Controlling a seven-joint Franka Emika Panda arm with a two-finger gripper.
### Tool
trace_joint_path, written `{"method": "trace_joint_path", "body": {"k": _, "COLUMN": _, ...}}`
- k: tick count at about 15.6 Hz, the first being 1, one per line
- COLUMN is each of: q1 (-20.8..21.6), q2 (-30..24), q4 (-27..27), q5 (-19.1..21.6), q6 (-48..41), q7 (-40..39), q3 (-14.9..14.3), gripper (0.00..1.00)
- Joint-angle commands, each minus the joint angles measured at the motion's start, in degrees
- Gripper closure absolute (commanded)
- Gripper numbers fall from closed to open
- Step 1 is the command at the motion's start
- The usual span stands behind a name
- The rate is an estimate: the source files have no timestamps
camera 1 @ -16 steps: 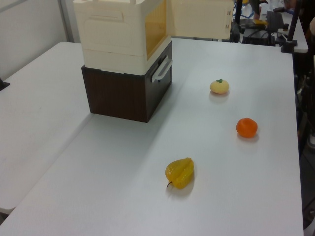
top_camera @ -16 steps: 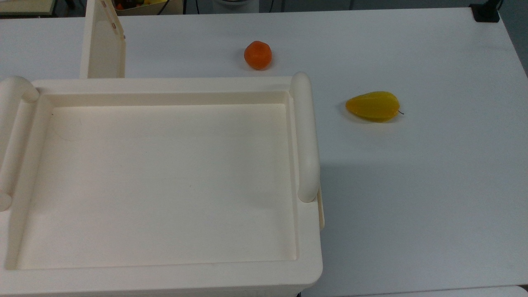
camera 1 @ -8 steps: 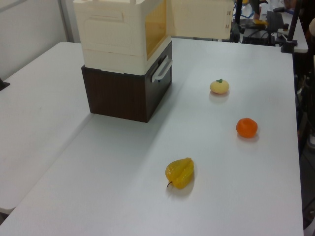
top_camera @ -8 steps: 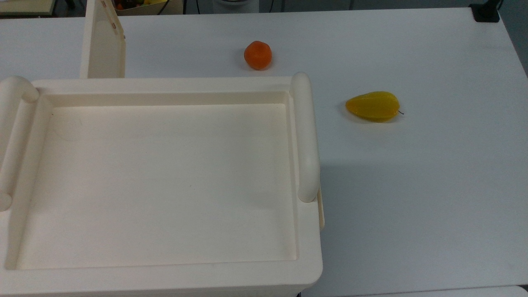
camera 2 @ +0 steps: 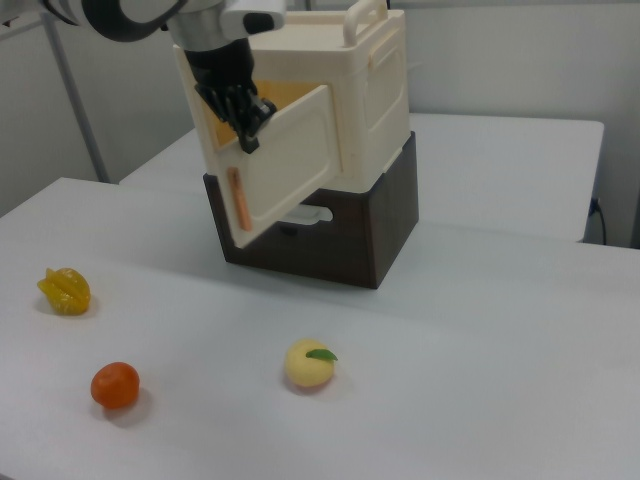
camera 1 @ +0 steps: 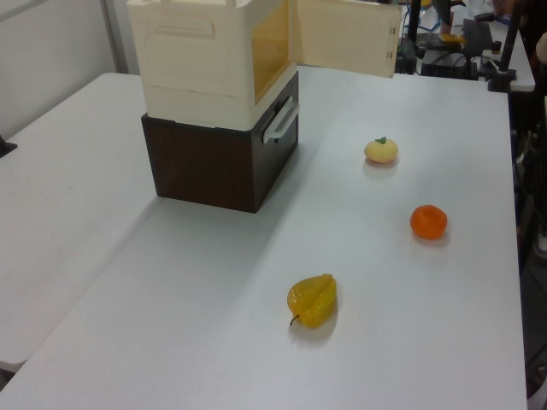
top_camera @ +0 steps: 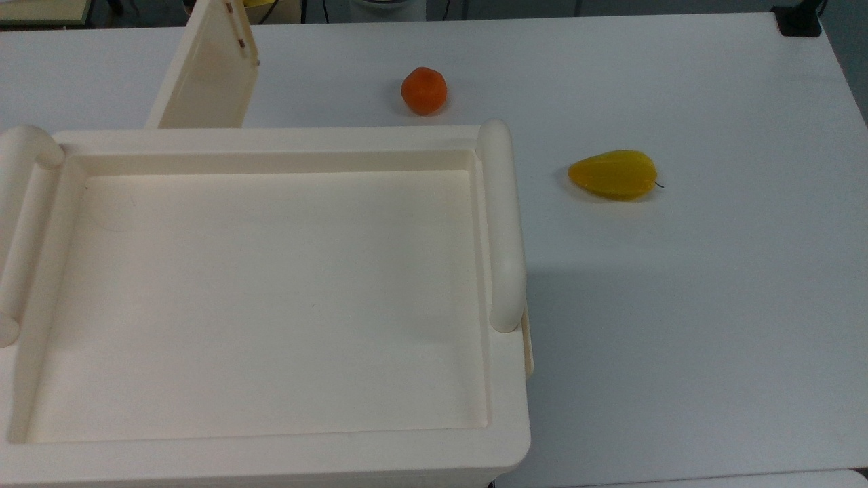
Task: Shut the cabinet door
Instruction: 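Sweep the gripper along the door, swinging it shut against the cabinet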
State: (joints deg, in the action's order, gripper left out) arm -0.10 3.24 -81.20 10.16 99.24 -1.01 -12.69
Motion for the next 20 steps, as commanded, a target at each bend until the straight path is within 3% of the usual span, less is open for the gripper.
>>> {"method": "trace_joint_path", "body": {"k": 1, "q1": 0.9, "q2": -0.42, "q4": -1.33, "q5": 0.12, "q6": 1.04, "q7": -0.31, "q3": 3.01, "gripper": 1.0}}
{"method": "trace_joint_path", "body": {"k": 9, "q1": 1.33, "q2": 3.43, "q4": -1.59, "q5": 0.21, "q6": 9.99, "q7": 1.53, "q3": 9.25, "gripper": 1.0}}
{"method": "trace_joint_path", "body": {"k": 20, "q1": 1.68, "q2": 8.71, "q4": -3.79, "q5": 0.12, "q6": 38.64, "q7": 2.68, "q3": 13.31, "gripper": 1.0}}
